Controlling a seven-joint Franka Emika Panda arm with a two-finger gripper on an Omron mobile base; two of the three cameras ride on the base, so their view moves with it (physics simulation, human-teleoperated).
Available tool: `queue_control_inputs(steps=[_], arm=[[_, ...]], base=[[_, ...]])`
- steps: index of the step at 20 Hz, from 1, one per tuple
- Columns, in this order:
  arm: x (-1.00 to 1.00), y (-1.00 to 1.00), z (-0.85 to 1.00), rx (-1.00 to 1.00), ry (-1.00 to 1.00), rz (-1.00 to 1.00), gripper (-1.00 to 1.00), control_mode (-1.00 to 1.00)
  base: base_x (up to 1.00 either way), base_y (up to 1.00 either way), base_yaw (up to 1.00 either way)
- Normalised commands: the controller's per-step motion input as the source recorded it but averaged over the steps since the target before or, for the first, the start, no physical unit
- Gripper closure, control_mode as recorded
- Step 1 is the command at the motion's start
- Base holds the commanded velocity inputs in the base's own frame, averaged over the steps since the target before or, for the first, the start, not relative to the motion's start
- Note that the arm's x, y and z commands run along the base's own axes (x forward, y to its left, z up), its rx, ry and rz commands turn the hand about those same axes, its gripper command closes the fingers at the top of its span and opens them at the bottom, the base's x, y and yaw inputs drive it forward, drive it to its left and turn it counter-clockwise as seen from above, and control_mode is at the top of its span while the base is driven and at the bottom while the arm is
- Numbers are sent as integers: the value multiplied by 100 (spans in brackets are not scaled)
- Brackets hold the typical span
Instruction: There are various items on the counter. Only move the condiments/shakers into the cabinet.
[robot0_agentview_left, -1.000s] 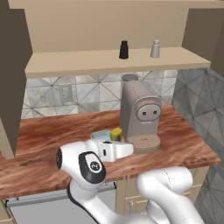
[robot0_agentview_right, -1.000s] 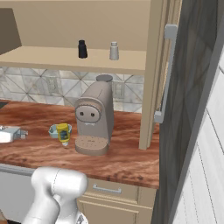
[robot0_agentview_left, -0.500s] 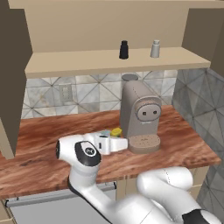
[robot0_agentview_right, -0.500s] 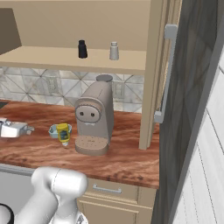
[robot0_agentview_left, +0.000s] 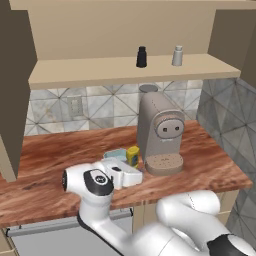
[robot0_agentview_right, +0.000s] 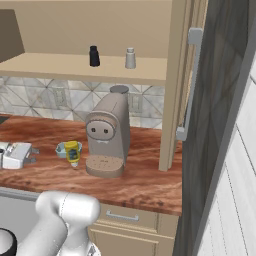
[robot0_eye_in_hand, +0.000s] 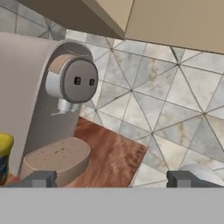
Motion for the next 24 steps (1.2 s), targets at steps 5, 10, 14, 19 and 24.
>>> queue_control_inputs(steps=[5, 10, 14, 19, 24], arm=[[10, -1, -11, 4, -10, 0, -100, -100], [9, 0, -2, 0, 0, 0, -100, -100], [13, 0, 0, 0, 0, 0, -100, -100], [15, 0, 0, 0, 0, 0, -100, -100], [7, -3, 0, 0, 0, 1, -100, -100]], base=[[0, 0, 0], [0, 0, 0], [0, 0, 0], [0, 0, 0], [0, 0, 0]])
